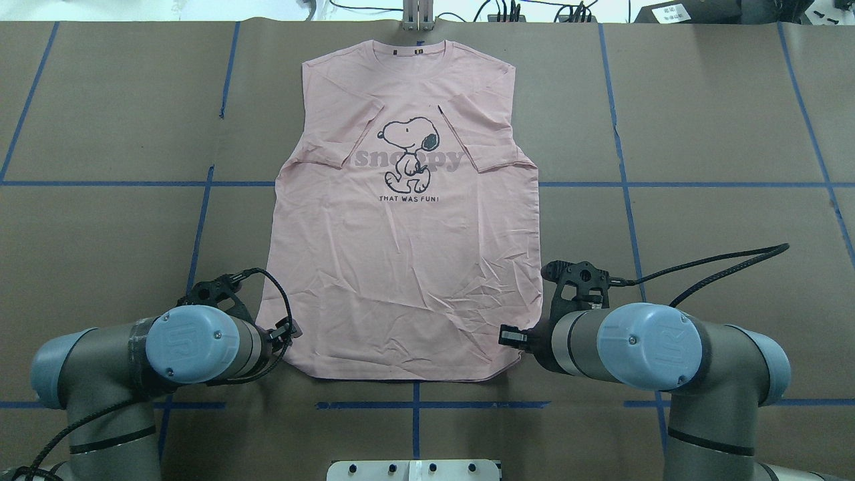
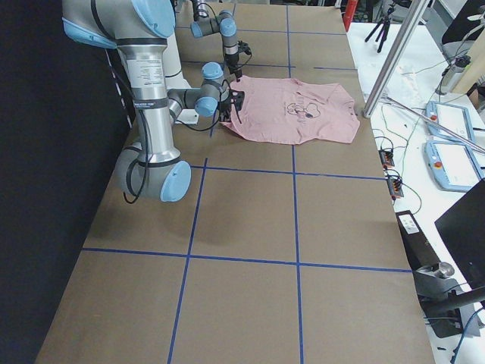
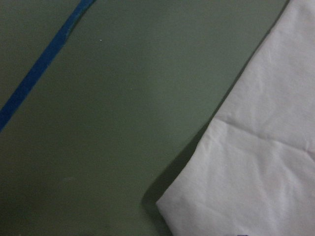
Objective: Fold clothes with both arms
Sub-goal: 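Position both grippers at the near hem corners and grasp them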
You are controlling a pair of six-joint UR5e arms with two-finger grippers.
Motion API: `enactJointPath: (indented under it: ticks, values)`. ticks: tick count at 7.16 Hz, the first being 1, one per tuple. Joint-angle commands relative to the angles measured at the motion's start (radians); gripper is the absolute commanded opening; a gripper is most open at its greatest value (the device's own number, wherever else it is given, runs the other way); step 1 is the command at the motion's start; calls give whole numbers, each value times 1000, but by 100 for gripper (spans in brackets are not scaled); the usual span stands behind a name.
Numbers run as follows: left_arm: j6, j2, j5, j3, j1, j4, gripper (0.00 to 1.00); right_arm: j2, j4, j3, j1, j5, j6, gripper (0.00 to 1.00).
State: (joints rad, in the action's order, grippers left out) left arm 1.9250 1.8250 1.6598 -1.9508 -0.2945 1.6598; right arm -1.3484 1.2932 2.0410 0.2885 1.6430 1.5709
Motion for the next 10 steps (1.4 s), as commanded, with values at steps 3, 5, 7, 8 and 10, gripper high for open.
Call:
enactJointPath:
  ticks: [3,5,7,8,10]
  values:
    - [2,8,-2,6,2,2,21,-6,0,1,14,6,-2,0]
    - [0,13,-2,3,-1,0,0,-12,0,-1,18,6,-5,0]
    - [0,22,0,-14,-8,0,0,-14,-3,-1,20,9,-8,0]
    - [-3,20,1,-48,-15,-2,0,-15,-6,5,24,20,-9,0]
    - [-12,7,6,-144,-18,-50,0,-34,-8,49,95,142,-9,0]
